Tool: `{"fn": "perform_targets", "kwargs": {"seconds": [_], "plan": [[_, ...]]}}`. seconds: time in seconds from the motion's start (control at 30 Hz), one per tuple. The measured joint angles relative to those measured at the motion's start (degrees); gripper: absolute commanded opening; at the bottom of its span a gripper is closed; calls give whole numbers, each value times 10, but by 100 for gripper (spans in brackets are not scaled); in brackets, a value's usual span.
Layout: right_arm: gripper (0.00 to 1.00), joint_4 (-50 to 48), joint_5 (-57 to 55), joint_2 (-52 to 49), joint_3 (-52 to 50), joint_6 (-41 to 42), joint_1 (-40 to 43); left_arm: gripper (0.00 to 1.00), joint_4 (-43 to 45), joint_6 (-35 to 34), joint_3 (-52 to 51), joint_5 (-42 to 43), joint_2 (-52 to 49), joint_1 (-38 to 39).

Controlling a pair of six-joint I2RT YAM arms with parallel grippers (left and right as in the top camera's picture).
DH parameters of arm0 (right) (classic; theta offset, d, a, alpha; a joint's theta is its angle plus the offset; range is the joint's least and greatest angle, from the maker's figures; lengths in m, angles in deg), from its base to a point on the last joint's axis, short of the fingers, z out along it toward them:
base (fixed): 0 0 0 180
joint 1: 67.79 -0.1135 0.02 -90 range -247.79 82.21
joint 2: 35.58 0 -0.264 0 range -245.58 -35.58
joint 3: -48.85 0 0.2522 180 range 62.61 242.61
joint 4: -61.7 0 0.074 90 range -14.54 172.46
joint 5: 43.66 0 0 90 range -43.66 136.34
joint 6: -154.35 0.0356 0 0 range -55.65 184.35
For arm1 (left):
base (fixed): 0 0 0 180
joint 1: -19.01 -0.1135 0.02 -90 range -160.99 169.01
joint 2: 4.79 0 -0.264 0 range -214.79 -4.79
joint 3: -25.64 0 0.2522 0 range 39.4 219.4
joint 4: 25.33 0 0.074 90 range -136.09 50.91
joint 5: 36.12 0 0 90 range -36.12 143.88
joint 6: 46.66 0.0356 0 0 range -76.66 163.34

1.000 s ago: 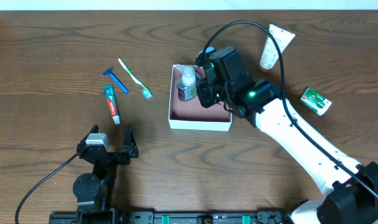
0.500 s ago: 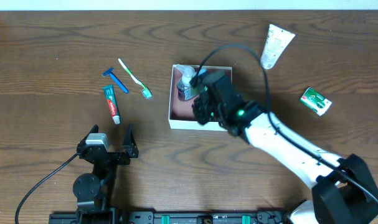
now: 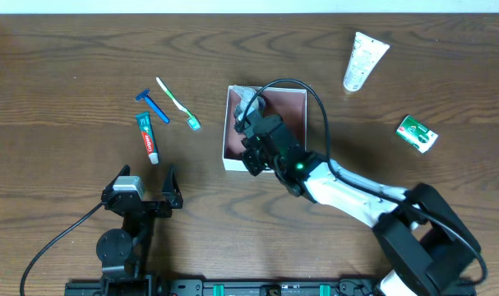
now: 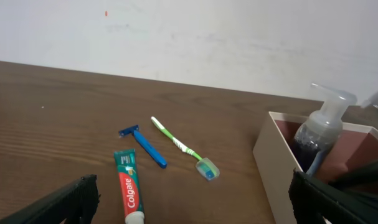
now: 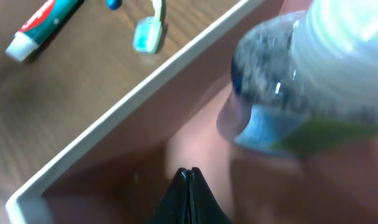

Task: Pack container
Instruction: 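Lower the soap bottle into the box's back-left corner with the right gripper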

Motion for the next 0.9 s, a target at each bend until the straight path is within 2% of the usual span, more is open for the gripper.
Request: {"fn": "perform_targets", "kwargs": {"seconds": [0.6,0.9], "plan": [[1,-93,-55,-35,2,-1,7,98,0,0,0,0,0,0],[1,-76,-39,-36,13,3,9,98,0,0,0,0,0,0]]}}
